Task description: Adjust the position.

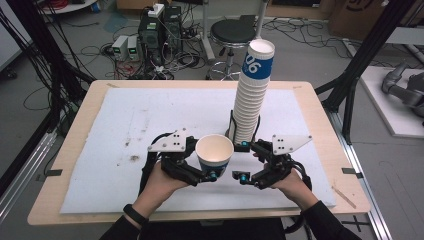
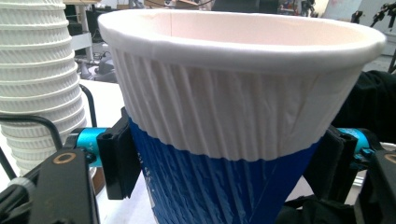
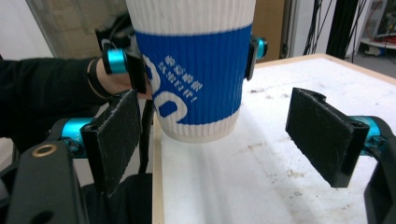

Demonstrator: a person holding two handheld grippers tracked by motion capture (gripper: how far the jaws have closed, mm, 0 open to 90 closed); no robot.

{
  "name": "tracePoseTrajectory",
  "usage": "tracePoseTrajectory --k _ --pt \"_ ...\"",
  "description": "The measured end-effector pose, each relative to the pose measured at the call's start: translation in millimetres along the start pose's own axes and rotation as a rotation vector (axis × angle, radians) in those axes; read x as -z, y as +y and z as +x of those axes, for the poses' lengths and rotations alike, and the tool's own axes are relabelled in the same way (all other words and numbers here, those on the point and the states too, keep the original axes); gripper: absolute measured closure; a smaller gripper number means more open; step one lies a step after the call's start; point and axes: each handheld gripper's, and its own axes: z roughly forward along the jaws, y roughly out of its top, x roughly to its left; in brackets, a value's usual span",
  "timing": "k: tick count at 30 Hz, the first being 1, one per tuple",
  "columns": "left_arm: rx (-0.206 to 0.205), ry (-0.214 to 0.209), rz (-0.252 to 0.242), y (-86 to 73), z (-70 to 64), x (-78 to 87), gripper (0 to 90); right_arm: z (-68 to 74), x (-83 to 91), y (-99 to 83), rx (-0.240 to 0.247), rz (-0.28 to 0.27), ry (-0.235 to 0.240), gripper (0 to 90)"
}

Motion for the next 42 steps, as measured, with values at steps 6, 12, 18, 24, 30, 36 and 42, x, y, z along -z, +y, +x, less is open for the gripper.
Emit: tracePoseTrajectory --k 6,12,18,24,30,36,42 --pt "0.009 -0.006 -0.012 1.0 -2.0 -2.0 25.5 0.9 -4.5 -2.9 0.003 0.014 0.001 19.0" --pt "0.008 -0.013 -0.021 2.4 -3.6 -5.1 25.5 3.9 -13.6 -6.8 0.004 0.03 0.01 19.1" --pt "0.013 -0.02 -0.019 1.7 -5.5 -9.6 25.5 7.2 -24.9 -11.4 -0.015 0.033 0.03 19.1" --pt "0.016 -0.02 -0.014 -0.5 -7.3 -13.6 25.5 8.9 -34.4 -13.9 -0.037 0.015 0.031 19.2" --pt "0.016 -0.019 -0.006 -2.3 -7.3 -16.1 25.5 9.9 -40.3 -17.3 -0.039 0.023 0.052 29.8" --pt "0.019 -0.015 -0.009 -2.2 -8.1 -16.2 23.5 9.9 -40.0 -17.2 -0.037 0.024 0.052 30.3" --pt "0.029 -0.009 -0.032 1.8 -9.1 -13.7 17.4 9.5 -40.4 -18.0 -0.023 0.039 0.045 30.3"
